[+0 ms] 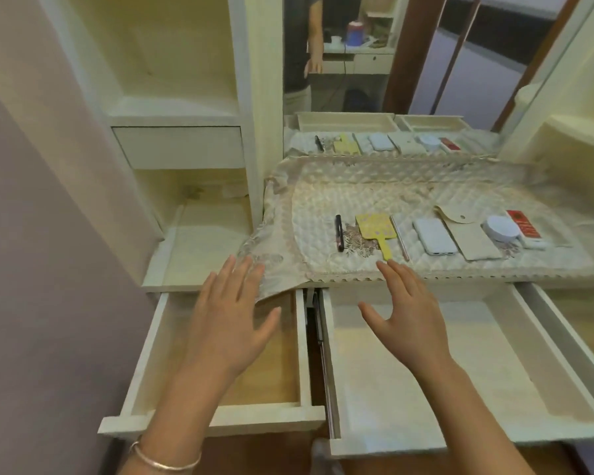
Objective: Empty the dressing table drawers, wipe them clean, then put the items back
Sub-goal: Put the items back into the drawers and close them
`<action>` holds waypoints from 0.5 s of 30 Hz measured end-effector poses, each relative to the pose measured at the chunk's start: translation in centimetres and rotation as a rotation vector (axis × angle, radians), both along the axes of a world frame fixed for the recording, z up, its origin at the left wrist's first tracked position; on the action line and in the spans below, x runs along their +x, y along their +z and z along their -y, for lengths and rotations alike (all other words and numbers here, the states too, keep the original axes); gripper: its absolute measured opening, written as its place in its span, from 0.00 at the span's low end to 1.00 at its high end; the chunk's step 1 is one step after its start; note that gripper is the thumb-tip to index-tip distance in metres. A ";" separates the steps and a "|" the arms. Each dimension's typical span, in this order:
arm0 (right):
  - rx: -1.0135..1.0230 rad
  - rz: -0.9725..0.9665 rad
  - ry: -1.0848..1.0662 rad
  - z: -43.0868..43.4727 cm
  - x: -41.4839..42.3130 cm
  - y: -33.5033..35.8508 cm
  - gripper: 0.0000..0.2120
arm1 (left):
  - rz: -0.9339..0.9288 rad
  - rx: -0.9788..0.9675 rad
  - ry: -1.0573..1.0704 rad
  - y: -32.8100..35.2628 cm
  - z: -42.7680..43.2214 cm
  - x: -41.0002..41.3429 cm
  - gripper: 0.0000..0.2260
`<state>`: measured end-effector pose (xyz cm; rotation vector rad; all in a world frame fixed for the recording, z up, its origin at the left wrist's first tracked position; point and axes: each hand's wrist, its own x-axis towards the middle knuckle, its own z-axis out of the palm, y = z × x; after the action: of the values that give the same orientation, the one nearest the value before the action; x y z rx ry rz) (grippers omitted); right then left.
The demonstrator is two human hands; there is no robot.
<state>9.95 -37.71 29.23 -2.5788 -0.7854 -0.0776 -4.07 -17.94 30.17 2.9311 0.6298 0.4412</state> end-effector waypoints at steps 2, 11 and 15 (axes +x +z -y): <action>-0.007 -0.002 -0.010 -0.3 3.0 -0.8 0.32 | -0.024 -0.005 -0.006 -0.9 -0.3 3.4 0.32; -0.060 -0.098 0.002 -1.8 16.5 -5.7 0.30 | -0.092 -0.144 -0.026 -5.5 0.0 18.4 0.31; -0.101 -0.158 -0.013 -2.8 20.8 -8.1 0.29 | -0.152 -0.233 -0.039 -8.5 0.0 24.1 0.23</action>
<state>30.73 -34.89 21.08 -2.6451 -0.7310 0.1646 20.06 -17.95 21.69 2.7654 0.5951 0.1307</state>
